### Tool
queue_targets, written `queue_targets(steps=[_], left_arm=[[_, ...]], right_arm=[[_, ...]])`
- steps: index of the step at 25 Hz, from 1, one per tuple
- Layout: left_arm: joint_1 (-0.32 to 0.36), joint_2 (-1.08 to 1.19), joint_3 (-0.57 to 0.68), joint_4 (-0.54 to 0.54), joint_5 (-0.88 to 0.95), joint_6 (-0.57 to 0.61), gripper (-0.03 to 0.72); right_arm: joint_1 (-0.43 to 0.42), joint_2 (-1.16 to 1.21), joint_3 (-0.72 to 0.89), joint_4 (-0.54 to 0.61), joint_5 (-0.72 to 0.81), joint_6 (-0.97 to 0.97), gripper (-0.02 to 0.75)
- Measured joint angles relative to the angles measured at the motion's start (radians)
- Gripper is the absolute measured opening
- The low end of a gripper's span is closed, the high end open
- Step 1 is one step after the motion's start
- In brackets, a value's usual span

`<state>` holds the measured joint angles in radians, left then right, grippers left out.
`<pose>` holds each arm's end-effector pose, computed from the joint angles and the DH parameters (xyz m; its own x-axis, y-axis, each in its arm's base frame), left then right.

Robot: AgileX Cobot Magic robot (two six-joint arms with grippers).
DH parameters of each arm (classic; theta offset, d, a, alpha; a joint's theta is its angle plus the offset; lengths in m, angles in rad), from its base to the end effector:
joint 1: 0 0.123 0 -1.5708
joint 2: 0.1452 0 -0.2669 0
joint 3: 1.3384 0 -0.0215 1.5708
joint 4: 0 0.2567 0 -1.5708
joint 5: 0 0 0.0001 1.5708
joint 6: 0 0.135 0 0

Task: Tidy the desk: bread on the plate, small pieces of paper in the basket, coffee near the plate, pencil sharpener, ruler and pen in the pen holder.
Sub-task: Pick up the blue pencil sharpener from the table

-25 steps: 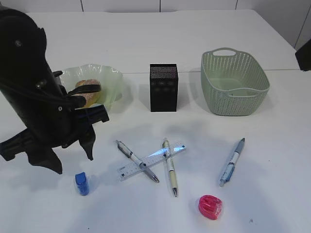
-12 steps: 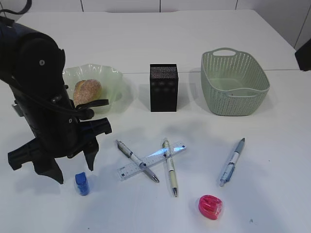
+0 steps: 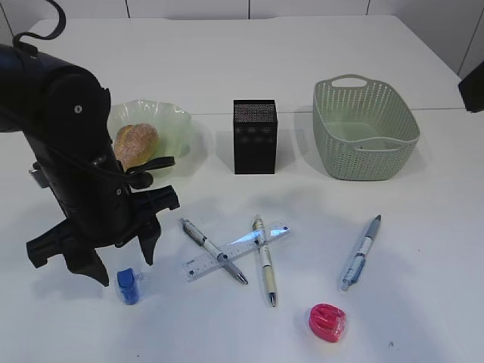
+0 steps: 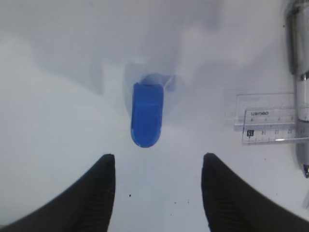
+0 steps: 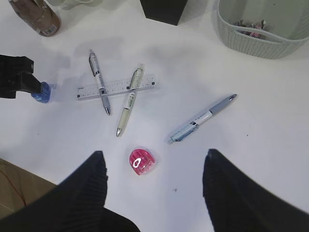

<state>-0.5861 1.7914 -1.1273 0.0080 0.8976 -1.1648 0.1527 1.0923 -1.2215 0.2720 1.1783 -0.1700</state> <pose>0.2798 -0.1847 0.1159 -0.8379 -0.5441 -0.0441 -0.5394 0.8377 -0.0857 0.2271 0.0689 0.3450 -0.7830 -0.1829 -0.5946 -0.3409 0.9257 0.1642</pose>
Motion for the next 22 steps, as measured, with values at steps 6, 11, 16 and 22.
queue_targets(steps=[6, 11, 16, 22], left_arm=[[0.032, 0.0, 0.0, -0.002, 0.0, 0.023, 0.402], [0.032, 0.01, 0.0, -0.015, -0.017, 0.035, 0.402], [0.032, 0.033, 0.0, -0.035, -0.021, 0.056, 0.401], [0.032, 0.065, 0.0, -0.051, -0.024, 0.08, 0.401]], right_arm=[[0.0, 0.0, 0.0, 0.01, 0.001, 0.0, 0.493], [0.0, 0.0, 0.0, 0.012, 0.001, 0.0, 0.493], [0.0, 0.0, 0.0, 0.014, 0.001, 0.0, 0.493], [0.0, 0.0, 0.0, 0.014, 0.001, 0.0, 0.493]])
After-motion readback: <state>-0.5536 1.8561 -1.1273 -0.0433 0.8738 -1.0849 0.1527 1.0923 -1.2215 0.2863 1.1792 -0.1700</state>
